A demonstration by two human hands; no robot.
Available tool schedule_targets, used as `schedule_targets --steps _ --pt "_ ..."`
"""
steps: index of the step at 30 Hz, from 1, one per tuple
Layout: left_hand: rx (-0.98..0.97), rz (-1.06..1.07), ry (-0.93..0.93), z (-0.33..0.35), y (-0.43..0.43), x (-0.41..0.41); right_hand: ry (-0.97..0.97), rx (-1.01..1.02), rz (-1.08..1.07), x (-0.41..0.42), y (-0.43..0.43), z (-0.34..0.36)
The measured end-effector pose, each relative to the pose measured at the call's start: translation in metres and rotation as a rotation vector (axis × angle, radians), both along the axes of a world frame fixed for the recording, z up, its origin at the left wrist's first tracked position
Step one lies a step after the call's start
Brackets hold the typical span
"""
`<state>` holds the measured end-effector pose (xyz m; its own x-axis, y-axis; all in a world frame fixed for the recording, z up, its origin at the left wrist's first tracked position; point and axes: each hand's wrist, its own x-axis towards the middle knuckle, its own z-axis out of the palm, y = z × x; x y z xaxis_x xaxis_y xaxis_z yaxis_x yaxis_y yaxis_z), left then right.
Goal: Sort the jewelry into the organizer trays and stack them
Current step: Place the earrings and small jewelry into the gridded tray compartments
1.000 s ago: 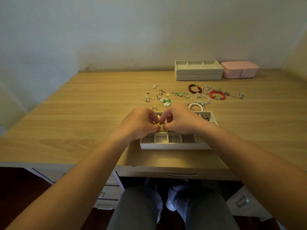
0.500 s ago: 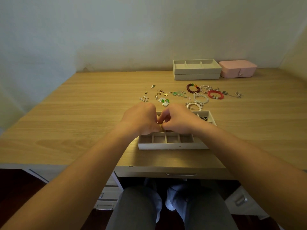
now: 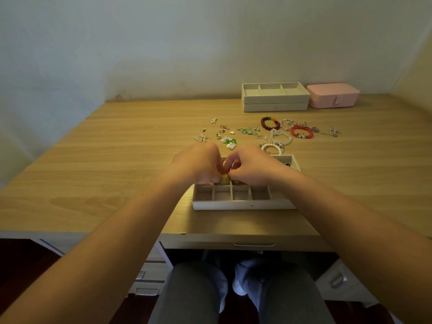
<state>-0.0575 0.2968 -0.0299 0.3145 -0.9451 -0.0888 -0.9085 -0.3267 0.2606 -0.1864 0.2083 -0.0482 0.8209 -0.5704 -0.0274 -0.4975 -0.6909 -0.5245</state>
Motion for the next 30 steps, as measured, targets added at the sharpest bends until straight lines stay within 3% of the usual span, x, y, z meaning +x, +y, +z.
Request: schedule_targets --steps 6,14,17,21,30 --pt "-0.062 -0.005 0.310 -0.001 0.008 0.015 -0.057 0.036 -0.012 -0.004 -0.003 -0.002" --pt "-0.056 0.019 0.350 -0.003 0.005 0.017 -0.051 0.027 -0.003 -0.003 -0.004 0.003" --pt "-0.145 0.073 0.426 -0.004 0.005 0.025 -0.108 0.023 -0.036 -0.005 -0.004 0.003" --pt "-0.254 0.130 0.323 -0.014 0.006 0.031 -0.099 0.002 -0.060 -0.008 -0.009 0.002" --pt "-0.160 0.094 0.217 -0.021 0.014 0.042 -0.016 -0.052 -0.045 -0.002 -0.011 0.000"
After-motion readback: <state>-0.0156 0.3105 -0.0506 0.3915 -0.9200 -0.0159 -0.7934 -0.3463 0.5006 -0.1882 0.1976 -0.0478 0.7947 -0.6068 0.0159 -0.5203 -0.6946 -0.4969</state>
